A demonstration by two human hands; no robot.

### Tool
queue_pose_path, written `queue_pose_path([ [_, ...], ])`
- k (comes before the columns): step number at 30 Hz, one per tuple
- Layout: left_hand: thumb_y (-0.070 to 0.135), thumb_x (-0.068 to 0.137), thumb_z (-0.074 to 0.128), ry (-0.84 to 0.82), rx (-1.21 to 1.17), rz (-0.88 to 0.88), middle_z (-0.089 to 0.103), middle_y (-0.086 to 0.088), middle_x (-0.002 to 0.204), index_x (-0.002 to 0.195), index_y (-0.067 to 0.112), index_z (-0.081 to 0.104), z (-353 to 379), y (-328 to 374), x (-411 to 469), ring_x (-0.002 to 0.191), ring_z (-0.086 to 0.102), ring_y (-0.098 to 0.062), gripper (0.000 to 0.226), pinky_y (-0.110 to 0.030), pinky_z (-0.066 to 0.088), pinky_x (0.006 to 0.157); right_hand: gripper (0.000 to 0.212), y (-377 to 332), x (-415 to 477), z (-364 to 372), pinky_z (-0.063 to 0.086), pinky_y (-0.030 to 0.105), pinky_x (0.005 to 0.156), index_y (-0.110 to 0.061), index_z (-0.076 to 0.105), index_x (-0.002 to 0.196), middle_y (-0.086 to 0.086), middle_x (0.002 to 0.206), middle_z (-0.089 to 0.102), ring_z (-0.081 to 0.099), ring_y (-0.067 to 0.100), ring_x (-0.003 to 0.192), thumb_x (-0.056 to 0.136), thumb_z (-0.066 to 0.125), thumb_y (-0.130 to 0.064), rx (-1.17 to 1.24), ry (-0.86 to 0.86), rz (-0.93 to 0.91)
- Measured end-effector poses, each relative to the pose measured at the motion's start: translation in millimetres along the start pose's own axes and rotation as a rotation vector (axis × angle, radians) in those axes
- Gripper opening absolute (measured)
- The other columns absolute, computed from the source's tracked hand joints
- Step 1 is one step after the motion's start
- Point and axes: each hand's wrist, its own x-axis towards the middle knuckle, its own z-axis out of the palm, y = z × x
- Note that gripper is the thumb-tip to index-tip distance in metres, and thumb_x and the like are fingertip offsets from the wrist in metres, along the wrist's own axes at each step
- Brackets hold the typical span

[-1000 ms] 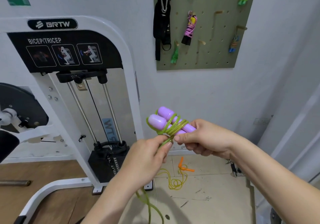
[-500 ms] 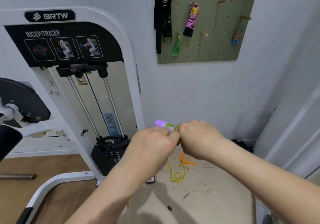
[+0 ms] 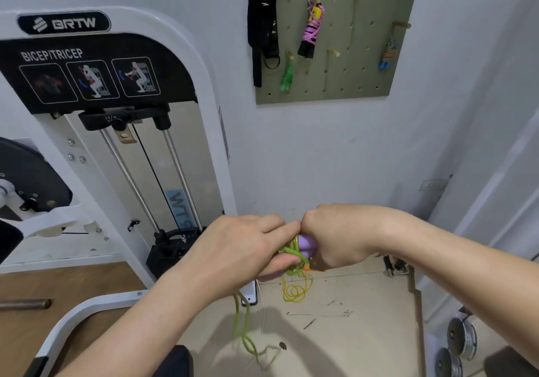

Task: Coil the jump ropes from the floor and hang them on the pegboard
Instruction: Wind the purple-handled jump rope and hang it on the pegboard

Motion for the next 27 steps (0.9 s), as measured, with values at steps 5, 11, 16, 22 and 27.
queue_pose_path([
  [5,0.024,0.048,0.081,-0.155,0.249,0.040,0.050,0.004,0.051,0.096,0.014,0.069,5,13,4,0.031,0.042,-0.024,0.051,-0.021,0.022,0.034,0.019,-1,17,17,0.041,0.026,0.060,-0.020,0.045,0.071,-0.003,0.068,0.046,0.051,0.024,0.067,0.087,0.054,-0.018,-0.089,-0.015,0.118],
  [11,0.007,0.024,0.078,-0.280,0.297,0.137,0.035,0.006,0.038,0.045,0.021,0.050,10,28,7,0.032,0.025,-0.021,0.038,-0.018,0.015,0.040,0.023,-9,25,40,0.043,0.030,0.071,-0.016,0.060,0.107,0.007,0.114,0.064,0.063,0.028,0.102,0.086,0.056,-0.006,-0.139,-0.047,0.199],
  [16,0.038,0.075,0.075,-0.256,0.052,0.128,0.060,0.001,0.071,0.075,0.021,0.065,-2,4,19,0.065,0.061,-0.023,0.019,-0.025,0.047,0.055,0.019,-23,9,58,0.044,0.033,0.071,-0.018,0.057,0.098,0.010,0.115,0.065,0.063,0.032,0.106,0.090,0.049,-0.002,-0.297,0.011,-0.020],
  [22,0.032,0.079,0.073,-0.270,-0.816,-0.203,0.074,0.010,0.084,0.090,0.018,0.077,-5,-24,19,0.083,0.068,-0.004,0.018,-0.032,0.054,0.081,0.019,-13,-6,30,0.039,0.032,0.061,-0.017,0.037,0.078,0.010,0.089,0.060,0.062,0.033,0.083,0.085,0.051,-0.007,-0.307,0.167,-0.214],
  [27,0.058,0.062,0.080,-0.318,-1.393,-0.372,0.063,-0.016,0.077,0.080,0.018,0.078,12,-31,23,0.073,0.050,-0.024,0.044,-0.039,0.044,0.068,0.012,-8,-13,11,0.034,0.028,0.050,-0.016,0.047,0.075,0.000,0.060,0.032,0.042,0.030,0.061,0.084,0.053,-0.021,-0.192,0.271,-0.277],
])
